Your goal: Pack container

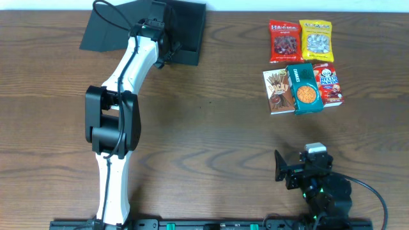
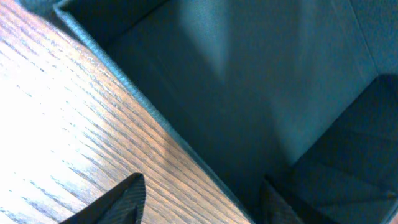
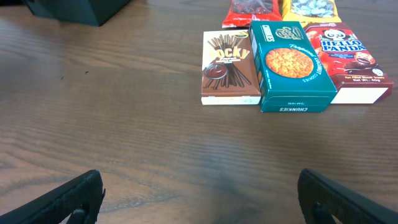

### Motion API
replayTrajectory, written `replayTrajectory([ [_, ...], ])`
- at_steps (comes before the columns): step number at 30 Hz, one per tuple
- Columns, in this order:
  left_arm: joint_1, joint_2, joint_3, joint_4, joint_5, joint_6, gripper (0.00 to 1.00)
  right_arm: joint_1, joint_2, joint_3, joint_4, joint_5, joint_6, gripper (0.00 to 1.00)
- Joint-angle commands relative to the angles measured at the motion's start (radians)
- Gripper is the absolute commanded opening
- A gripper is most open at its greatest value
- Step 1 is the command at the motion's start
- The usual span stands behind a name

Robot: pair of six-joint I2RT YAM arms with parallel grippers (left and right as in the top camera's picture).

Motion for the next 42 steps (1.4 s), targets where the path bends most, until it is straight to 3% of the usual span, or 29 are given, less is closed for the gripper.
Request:
replayTrajectory([
  [1,0.002,0.014,0.019,-0.005,-0.019,0.006,0.55,0.013,-0.005,-0.007,-0.001,0.0,-0.018,0.99],
  [9,0.002,0.014,0.019,-0.031,-0.027,0.035,0.44,0.013,-0.005,-0.007,-0.001,0.0,-0.018,0.99],
  [12,0.002,0.014,0.019,-0.055,-0.027,0.035,0.36,0.013,-0.005,-0.007,-0.001,0.0,-0.018,0.99],
  [24,0.002,0.014,0.019,-0.183,-0.03,0.156,0.15,0.013,-0.005,-0.007,-0.001,0.0,-0.018,0.99],
  [29,0.001,0.014,0.019,-0.228,-0.03,0.262,0.13,0.013,-0.005,-0.007,-0.001,0.0,-0.018,0.99],
  [33,0.001,0.013,0.019,-0.267,-0.029,0.325,0.06,0.013,-0.005,-0.007,-0.001,0.0,-0.018,0.99],
  [42,-0.013,-0.04,0.021,-0.327,-0.054,0.43,0.06,0.013,-0.005,-0.007,-0.001,0.0,-0.018,0.99],
])
